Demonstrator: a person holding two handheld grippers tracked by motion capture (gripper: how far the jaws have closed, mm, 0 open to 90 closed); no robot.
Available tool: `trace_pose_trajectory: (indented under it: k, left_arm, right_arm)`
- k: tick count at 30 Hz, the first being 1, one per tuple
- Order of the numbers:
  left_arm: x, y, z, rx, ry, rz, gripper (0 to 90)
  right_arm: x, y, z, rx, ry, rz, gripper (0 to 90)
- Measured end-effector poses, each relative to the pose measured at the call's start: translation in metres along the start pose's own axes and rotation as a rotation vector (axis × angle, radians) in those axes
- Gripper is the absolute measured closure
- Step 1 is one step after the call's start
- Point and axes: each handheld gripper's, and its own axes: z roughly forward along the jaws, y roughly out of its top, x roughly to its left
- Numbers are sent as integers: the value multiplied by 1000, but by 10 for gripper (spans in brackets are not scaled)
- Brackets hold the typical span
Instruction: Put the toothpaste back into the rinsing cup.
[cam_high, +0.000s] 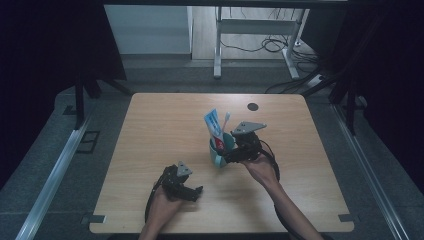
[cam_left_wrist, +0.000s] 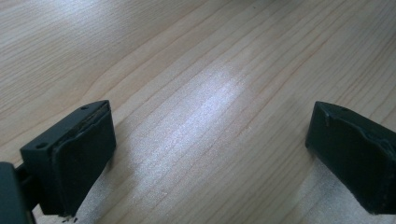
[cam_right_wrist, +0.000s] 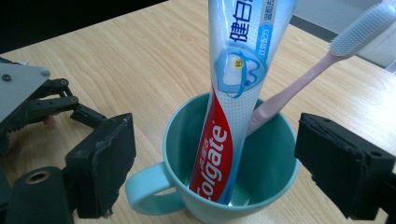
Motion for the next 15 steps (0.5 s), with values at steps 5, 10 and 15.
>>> trace_pose_trajectory:
  k: [5, 10, 15]
  left_arm:
    - [0, 0, 0, 0, 0, 1, 17]
    - [0, 0, 0, 0, 1, 0, 17]
    - [0, 0, 0, -1, 1, -1, 17]
  right_arm:
    - [-1, -2, -5, 2, -9, 2, 82]
    - [-3, -5, -11, 15, -11, 8, 49]
    - [-5, -9, -17, 24, -17, 4, 25]
